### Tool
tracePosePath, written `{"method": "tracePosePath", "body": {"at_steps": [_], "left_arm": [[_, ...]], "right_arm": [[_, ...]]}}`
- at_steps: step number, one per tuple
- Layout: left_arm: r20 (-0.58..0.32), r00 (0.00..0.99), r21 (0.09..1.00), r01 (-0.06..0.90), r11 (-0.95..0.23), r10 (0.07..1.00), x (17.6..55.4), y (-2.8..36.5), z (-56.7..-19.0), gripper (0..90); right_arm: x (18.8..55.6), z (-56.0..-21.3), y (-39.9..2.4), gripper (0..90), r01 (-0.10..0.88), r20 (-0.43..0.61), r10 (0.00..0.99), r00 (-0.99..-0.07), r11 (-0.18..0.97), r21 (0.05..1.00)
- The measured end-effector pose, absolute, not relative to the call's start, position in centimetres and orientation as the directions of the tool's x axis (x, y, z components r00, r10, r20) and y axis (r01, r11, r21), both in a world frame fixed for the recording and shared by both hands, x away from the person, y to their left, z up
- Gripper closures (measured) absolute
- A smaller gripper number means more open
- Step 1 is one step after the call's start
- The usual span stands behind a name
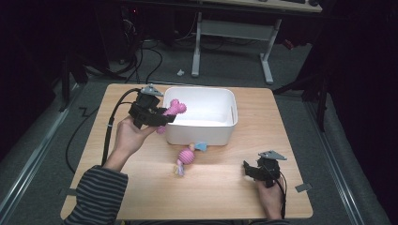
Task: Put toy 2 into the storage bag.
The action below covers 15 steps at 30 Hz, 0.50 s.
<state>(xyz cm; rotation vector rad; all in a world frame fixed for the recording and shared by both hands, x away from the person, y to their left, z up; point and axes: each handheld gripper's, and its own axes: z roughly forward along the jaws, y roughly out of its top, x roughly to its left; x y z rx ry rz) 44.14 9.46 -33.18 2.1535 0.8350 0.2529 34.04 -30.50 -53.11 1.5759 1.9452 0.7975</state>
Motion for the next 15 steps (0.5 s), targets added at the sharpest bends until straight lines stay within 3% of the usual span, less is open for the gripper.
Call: {"method": "tracePosePath", "body": {"at_steps": [15], "left_arm": [[-0.072, 0.769, 0.739, 0.469, -0.484, 0.636, 45.9, 7.6, -33.0, 58.7]], "right_arm": [[34.0, -53.1, -30.5, 22.6, 0.682, -0.022, 0.98, -0.196, 0.152, 0.715]]}}
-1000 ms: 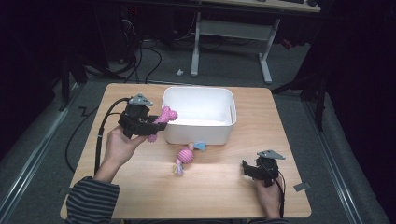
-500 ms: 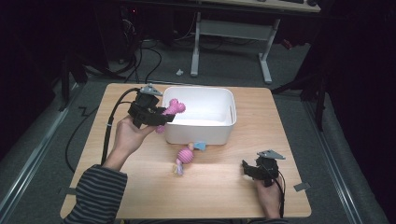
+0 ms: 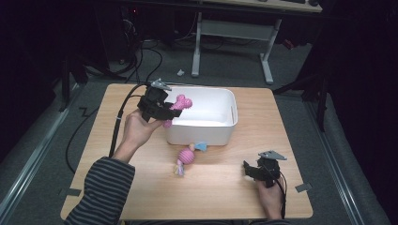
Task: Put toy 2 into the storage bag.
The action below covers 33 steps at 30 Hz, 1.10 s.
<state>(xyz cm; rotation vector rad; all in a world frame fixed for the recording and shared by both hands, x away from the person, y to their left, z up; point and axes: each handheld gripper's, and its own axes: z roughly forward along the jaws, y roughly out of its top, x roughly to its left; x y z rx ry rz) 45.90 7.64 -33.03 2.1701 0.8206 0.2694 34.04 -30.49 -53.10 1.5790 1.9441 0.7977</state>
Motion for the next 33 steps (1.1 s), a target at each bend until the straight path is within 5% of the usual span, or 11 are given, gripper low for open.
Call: {"method": "tracePosePath", "body": {"at_steps": [33], "left_arm": [[-0.028, 0.781, 0.712, 0.454, -0.535, 0.624, 49.2, 3.6, -35.0, 58.6]], "right_arm": [[34.0, -53.1, -30.5, 22.5, 0.682, -0.022, 0.98, -0.196, 0.152, 0.715]]}}
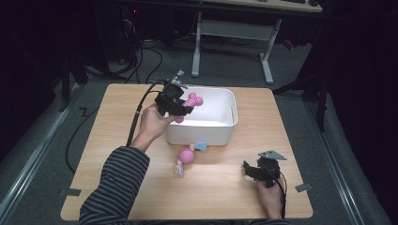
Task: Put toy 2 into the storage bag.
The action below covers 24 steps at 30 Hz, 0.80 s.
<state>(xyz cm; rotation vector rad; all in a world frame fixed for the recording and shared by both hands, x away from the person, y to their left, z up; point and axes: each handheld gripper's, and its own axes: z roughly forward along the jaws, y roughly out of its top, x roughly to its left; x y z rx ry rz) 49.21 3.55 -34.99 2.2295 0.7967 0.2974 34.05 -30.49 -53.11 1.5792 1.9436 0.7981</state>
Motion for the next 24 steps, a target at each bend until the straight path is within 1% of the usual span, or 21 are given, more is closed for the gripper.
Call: {"method": "tracePosePath", "body": {"at_steps": [18, 24], "left_arm": [[-0.004, 0.775, 0.704, 0.451, -0.549, 0.632, 50.1, 2.5, -36.5, 58.6], [-0.012, 0.769, 0.703, 0.461, -0.541, 0.639, 50.4, 2.4, -36.9, 58.6]], "right_arm": [[34.0, -53.1, -30.5, 22.5, 0.682, -0.022, 0.98, -0.196, 0.152, 0.715], [34.0, -53.1, -30.5, 22.6, 0.682, -0.022, 0.98, -0.196, 0.153, 0.715]]}}
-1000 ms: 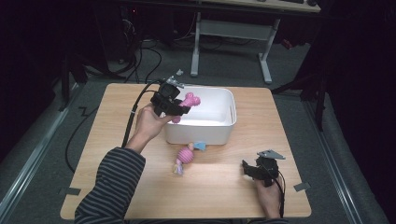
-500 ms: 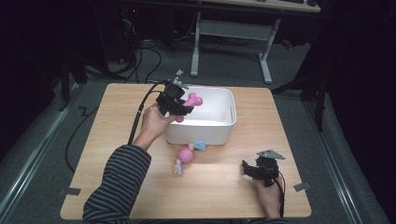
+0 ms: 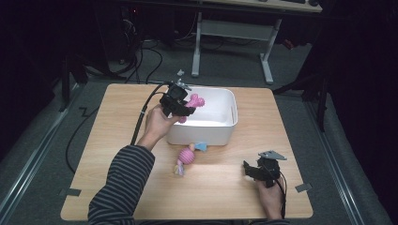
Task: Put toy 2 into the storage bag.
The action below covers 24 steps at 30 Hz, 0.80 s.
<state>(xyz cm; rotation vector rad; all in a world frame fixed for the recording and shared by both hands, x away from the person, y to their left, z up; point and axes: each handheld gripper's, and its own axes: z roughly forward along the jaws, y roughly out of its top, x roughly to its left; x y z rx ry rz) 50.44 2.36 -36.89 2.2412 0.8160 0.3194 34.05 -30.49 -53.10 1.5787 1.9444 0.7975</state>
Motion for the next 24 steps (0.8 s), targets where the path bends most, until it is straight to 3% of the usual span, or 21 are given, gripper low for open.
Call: {"method": "tracePosePath", "body": {"at_steps": [24], "left_arm": [[-0.006, 0.759, 0.668, 0.488, -0.562, 0.651, 50.8, 1.9, -39.2, 58.4]], "right_arm": [[34.1, -53.1, -30.5, 22.5, 0.682, -0.022, 0.98, -0.196, 0.152, 0.716]]}}
